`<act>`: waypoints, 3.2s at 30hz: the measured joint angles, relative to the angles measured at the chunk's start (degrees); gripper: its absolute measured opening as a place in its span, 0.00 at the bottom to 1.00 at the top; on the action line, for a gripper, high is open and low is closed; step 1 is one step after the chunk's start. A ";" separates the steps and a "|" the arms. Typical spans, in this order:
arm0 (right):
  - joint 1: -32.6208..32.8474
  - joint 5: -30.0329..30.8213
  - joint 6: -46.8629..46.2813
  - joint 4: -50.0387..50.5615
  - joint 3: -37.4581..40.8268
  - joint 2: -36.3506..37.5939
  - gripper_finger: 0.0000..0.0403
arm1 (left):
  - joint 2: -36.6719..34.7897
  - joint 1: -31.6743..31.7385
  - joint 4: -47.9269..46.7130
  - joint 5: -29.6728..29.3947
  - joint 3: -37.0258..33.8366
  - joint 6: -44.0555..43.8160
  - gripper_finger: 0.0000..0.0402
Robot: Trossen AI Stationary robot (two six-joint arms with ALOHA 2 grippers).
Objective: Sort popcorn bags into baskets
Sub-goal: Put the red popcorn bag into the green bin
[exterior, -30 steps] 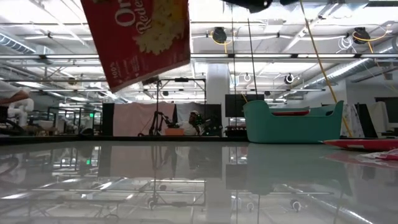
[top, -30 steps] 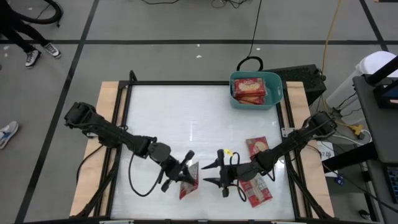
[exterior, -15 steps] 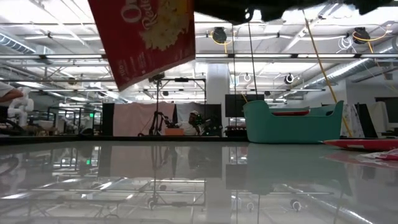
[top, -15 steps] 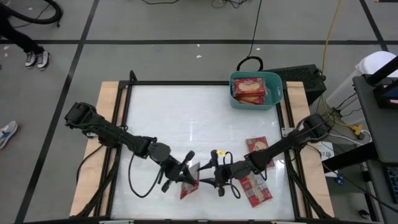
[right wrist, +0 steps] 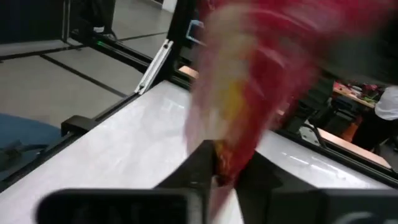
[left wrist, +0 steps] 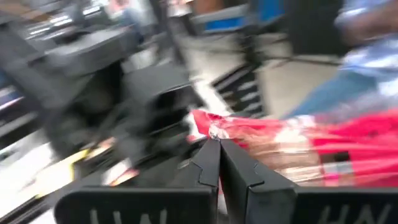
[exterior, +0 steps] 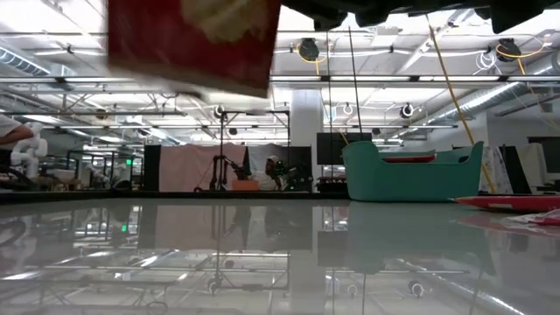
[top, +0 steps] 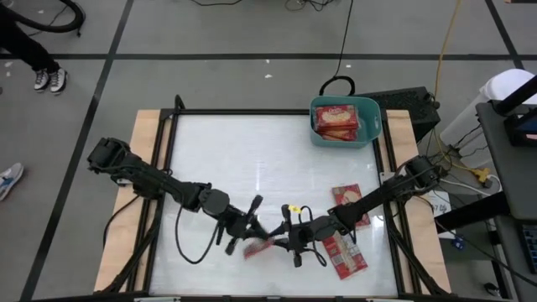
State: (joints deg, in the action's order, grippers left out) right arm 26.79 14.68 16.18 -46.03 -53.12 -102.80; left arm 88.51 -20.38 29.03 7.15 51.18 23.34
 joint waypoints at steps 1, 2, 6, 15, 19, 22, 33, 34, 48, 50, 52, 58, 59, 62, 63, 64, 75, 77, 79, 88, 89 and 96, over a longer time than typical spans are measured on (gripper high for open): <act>-0.01 0.12 -0.06 0.04 0.00 0.00 0.10 | 0.02 -0.04 0.49 -3.71 0.00 -0.26 0.02; -0.16 0.32 -0.08 0.12 0.00 0.07 0.07 | 0.02 -0.11 0.93 -7.04 -0.02 -0.31 0.03; -0.29 0.52 -0.11 3.68 0.09 0.73 0.02 | 0.01 -0.24 2.15 -14.61 -0.01 0.23 0.10; -0.20 9.48 -7.04 21.90 1.58 9.79 0.02 | -0.86 -2.96 1.32 -35.62 0.00 -4.43 0.37; 0.08 9.42 -11.76 22.39 6.37 16.67 0.02 | -2.51 -4.58 0.67 -39.33 0.00 -6.88 0.43; 0.31 11.49 -13.96 16.57 12.02 21.08 0.02 | -2.80 -5.12 0.54 -39.79 0.00 -10.50 0.43; 0.28 15.72 -14.01 -4.22 24.55 25.79 0.02 | -2.75 -6.51 -3.97 -40.63 0.02 -22.47 0.35; 0.28 15.87 -13.98 -4.79 24.88 25.95 0.02 | -2.75 -6.87 -3.97 -40.52 0.02 -22.58 0.34; 0.28 15.27 -11.20 -13.75 25.42 25.90 0.02 | 2.46 -5.24 -2.01 -36.03 0.00 -25.39 0.34; 0.31 15.16 -11.19 -14.24 25.42 25.90 0.02 | 3.76 -4.48 -0.26 -35.80 -0.06 -25.30 0.36; 0.28 14.80 -11.19 -14.19 25.42 25.90 0.02 | 4.61 -3.40 1.48 -35.83 -0.07 -25.34 0.39; 0.28 13.89 -11.04 -14.00 25.42 25.90 0.02 | 5.32 -2.54 2.18 -32.47 -0.07 -26.51 0.45; 0.28 13.78 -11.01 -14.02 25.42 25.90 0.02 | 5.23 -3.02 2.40 -32.31 -0.07 -26.27 0.45; 0.31 13.59 -11.01 -13.70 25.42 25.90 0.02 | 3.88 -5.02 2.40 -33.43 -0.08 -23.25 0.47; 0.32 13.56 -11.02 -13.59 25.42 25.90 0.02 | 3.51 -5.54 2.83 -34.40 -0.06 -22.34 0.48; 0.33 13.55 -11.16 -13.42 25.42 25.90 0.02 | 3.19 -6.19 2.76 -35.74 -0.02 -21.55 0.48; 0.31 13.88 -12.47 -12.49 25.42 25.83 0.02 | 1.53 -8.56 -2.85 -49.70 -0.07 -22.80 0.49; 0.31 13.85 -12.50 -12.25 25.42 25.83 0.02 | 1.53 -8.15 -4.40 -49.66 -0.07 -24.16 0.49; 0.31 13.86 -12.50 -12.21 25.42 25.83 0.02 | 1.53 -7.49 -6.11 -49.65 -0.07 -25.82 0.49; 0.73 13.73 -12.50 -12.41 25.42 25.83 0.02 | 1.50 -7.50 -6.24 -50.12 -0.07 -26.78 0.49; 0.82 13.57 -12.50 -12.45 25.41 25.86 0.02 | 1.27 -8.12 -5.43 -50.25 -0.07 -25.09 0.49; 1.14 13.13 -12.51 -12.30 25.40 25.86 0.02 | 0.96 -10.46 -4.16 -56.33 -0.07 -20.22 0.49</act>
State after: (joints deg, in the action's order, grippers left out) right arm 27.92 27.80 3.67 -58.33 -27.73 -76.95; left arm 89.47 -30.84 24.86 -49.17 51.11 3.12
